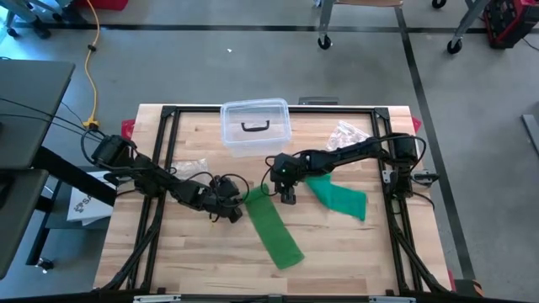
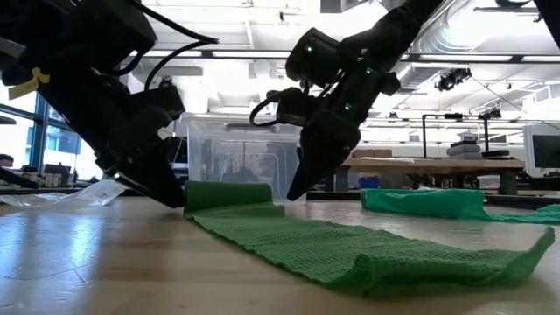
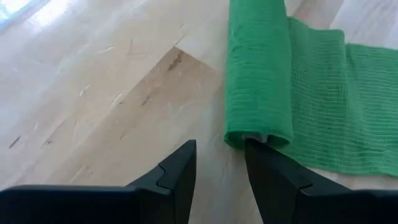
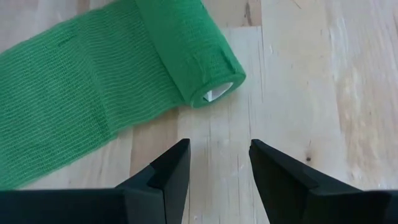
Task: Roll bandage
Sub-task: Roll the green bandage
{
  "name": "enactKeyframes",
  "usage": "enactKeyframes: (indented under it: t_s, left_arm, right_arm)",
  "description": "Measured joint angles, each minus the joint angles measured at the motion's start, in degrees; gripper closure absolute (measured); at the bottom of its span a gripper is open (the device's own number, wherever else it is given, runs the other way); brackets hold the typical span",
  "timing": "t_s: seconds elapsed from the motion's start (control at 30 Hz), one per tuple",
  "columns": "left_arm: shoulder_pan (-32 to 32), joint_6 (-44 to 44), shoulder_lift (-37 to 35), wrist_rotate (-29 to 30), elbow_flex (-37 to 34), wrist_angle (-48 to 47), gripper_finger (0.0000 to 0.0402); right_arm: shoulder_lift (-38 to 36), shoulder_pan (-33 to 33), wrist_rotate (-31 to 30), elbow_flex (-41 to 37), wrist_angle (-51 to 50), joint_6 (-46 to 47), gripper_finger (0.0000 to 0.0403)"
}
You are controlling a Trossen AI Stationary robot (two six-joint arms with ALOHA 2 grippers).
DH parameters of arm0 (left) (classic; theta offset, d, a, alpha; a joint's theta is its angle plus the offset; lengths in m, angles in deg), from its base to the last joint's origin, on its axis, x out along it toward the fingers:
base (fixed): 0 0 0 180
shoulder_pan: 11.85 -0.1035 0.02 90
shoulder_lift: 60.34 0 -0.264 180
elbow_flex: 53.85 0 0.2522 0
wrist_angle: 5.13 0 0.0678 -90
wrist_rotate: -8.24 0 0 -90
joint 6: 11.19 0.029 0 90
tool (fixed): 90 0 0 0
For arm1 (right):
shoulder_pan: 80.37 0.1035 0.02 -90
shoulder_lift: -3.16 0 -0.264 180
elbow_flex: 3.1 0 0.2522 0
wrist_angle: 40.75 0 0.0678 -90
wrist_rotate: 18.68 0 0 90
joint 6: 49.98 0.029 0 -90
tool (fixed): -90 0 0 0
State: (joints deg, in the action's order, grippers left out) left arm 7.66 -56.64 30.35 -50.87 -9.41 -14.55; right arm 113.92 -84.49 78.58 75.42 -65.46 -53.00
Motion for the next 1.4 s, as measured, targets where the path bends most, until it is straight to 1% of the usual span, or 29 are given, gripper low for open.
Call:
enactKeyframes:
  t_s: [0.17, 0.27, 0.37, 0.5, 0.6, 0.73, 1.03, 1.27, 1.33, 1.4]
  left_arm:
    - [0.0, 1.7, 0.0, 1.0, 0.0, 4.4, 0.0271]
    - [-0.3, 2.3, 1.3, 1.7, 0.0, 7.0, 0.0273]
    - [-0.8, 3.0, 4.5, 1.5, 0.0, 10.7, 0.0285]
    - [-1.1, 5.7, 9.7, 1.7, 0.1, 20.0, 0.0304]
    - [-1.2, 7.0, 11.9, 2.0, 0.0, 24.1, 0.0312]
    - [-1.2, 7.4, 11.9, 2.7, 0.0, 24.7, 0.0314]
    - [-2.0, 13.8, 9.7, 3.3, -0.1, 24.4, 0.0314]
    - [-2.7, 18.1, 9.7, 3.1, -0.1, 29.6, 0.0315]
    - [-2.8, 18.7, 9.7, 3.2, -0.1, 30.2, 0.0321]
    - [-2.8, 18.7, 9.7, 4.5, -0.1, 30.0, 0.0338]
  right_arm:
    - [0.0, 0.2, 0.3, 0.0, 0.0, 0.2, 0.0242]
    - [0.0, 0.2, 0.4, 0.0, 0.2, 0.1, 0.0242]
    - [0.0, 0.3, 0.5, 0.0, 0.9, 0.0, 0.0242]
    - [0.0, 0.3, 2.7, 0.0, 1.6, 0.0, 0.0242]
    - [0.0, 0.3, 3.1, 0.0, 1.9, 0.0, 0.0242]
    - [0.0, 0.3, 3.1, 0.0, 1.8, 0.1, 0.0242]
    - [0.0, 0.4, 3.2, 0.0, 2.2, -0.4, 0.0242]
    - [0.0, 0.6, 2.4, 0.0, 2.7, 0.1, 0.0242]
    - [0.0, 0.7, 2.3, 0.0, 2.7, 0.2, 0.0242]
    - [0.0, 0.7, 1.3, 0.0, 2.7, 0.8, 0.0242]
